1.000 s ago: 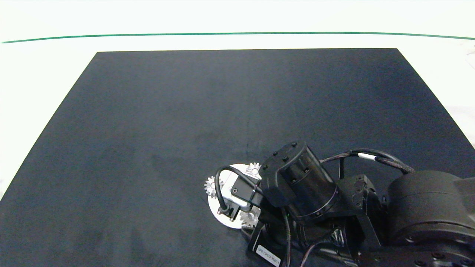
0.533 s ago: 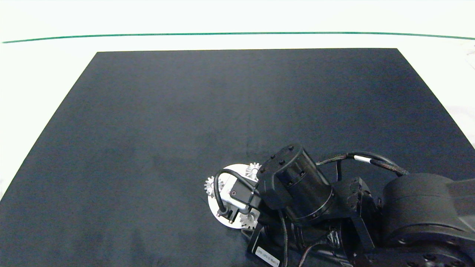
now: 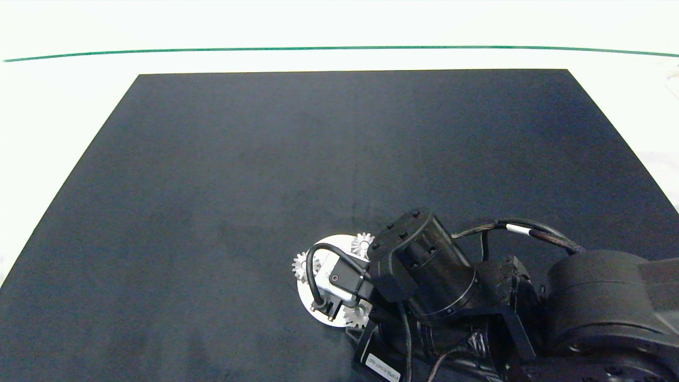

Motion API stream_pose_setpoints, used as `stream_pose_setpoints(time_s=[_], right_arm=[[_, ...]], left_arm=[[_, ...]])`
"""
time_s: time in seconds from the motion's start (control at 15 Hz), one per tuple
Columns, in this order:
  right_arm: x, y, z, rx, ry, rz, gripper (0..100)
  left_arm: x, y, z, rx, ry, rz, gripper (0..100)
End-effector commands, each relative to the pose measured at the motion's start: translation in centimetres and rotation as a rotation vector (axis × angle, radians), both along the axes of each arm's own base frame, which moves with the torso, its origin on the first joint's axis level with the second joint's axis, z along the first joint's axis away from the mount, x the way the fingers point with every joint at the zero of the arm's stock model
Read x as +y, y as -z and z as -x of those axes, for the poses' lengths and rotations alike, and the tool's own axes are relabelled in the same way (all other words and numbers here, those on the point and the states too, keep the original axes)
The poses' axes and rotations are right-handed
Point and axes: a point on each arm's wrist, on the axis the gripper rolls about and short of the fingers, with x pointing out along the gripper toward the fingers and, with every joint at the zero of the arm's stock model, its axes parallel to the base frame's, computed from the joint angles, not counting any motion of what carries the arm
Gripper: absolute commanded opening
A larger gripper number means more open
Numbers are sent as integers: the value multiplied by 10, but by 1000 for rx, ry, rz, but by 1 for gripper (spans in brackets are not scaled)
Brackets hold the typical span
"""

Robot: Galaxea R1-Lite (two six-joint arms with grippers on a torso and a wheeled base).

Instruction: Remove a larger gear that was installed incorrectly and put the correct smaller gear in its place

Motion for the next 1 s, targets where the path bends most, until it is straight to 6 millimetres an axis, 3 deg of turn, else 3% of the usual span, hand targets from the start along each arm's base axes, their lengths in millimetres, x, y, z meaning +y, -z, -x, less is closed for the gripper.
stream_pose_setpoints(time_s=[0.07, 1.0], right_arm=[[0, 1, 0, 2, -2, 7, 28], [7, 3, -4, -29, 6, -24, 28]], left_arm=[[0, 1, 1, 4, 0, -1, 100], [0, 1, 2, 0, 1, -7, 100]])
